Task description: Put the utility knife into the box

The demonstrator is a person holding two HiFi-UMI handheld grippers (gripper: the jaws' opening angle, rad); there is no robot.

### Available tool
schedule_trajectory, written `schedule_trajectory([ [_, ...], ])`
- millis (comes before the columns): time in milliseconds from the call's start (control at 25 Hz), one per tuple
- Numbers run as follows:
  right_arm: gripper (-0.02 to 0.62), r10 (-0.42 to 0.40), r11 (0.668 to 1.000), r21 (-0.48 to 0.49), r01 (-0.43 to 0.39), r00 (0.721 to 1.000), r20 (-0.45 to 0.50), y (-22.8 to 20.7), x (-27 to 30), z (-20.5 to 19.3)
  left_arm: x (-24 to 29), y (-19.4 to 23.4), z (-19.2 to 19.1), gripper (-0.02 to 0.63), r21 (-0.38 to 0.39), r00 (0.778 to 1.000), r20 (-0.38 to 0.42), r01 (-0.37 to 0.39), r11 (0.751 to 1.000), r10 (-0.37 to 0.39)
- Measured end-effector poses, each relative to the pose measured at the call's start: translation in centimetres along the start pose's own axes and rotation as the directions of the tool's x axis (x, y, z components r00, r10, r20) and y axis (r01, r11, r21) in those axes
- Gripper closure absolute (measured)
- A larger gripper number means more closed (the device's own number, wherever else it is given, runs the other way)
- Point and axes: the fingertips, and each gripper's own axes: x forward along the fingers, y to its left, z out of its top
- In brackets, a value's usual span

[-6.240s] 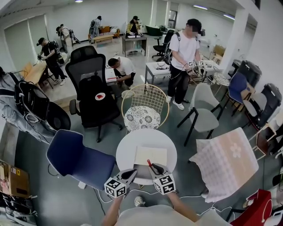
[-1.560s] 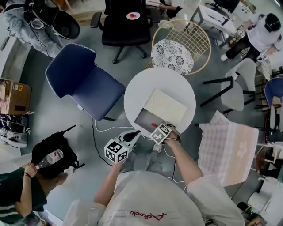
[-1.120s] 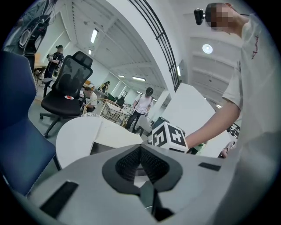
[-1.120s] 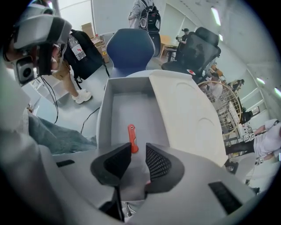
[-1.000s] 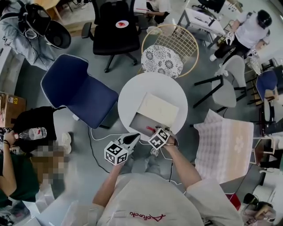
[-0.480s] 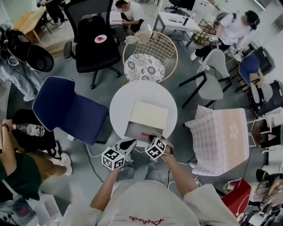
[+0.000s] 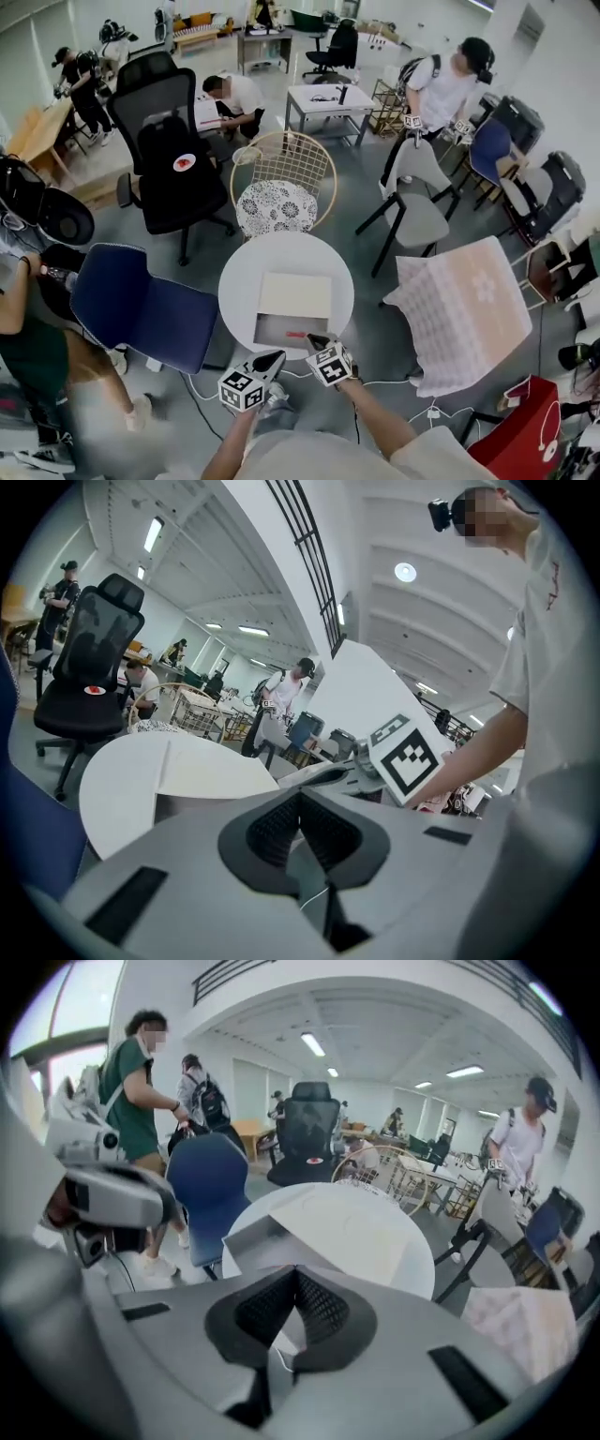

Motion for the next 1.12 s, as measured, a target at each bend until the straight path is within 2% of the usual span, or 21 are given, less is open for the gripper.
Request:
schedule_trajectory([
  [120,0.578,-0.004,0.995,0.102,-0.010,0.991,0.134,-0.1,-2.6,-0.2,0.0,-2.0,-0.7,0.595,0.021,1.000,-0.004,-0.001,1.000,0.001],
  [240,0.578,-0.011,0.989,0.143,-0.020,0.976,0.216,0.2,-5.5,-0.8,-0.1,-4.1,-0.9,0.595,0.053,1.000,0.004,-0.005,0.999,0.004],
  [720,0.578,-0.028,0.977,0.207,-0.042,0.946,0.323,3.3,-15.0,-9.6,-1.9,-14.8,-6.4,0.595,0.114,1.000,0.020,-0.016,0.993,0.014],
  [960,0.578,-0.063,0.980,0.196,-0.019,0.913,0.404,5.8,-19.8,-10.6,-4.2,-18.6,-8.1,0.595,0.153,0.999,0.044,-0.021,0.988,0.014],
  [1120,0.578,-0.063,0.985,0.170,-0.014,0.898,0.436,7.9,-22.4,-12.6,-5.5,-21.4,-9.6,0.595,0.169,0.997,0.069,-0.030,0.985,0.019],
])
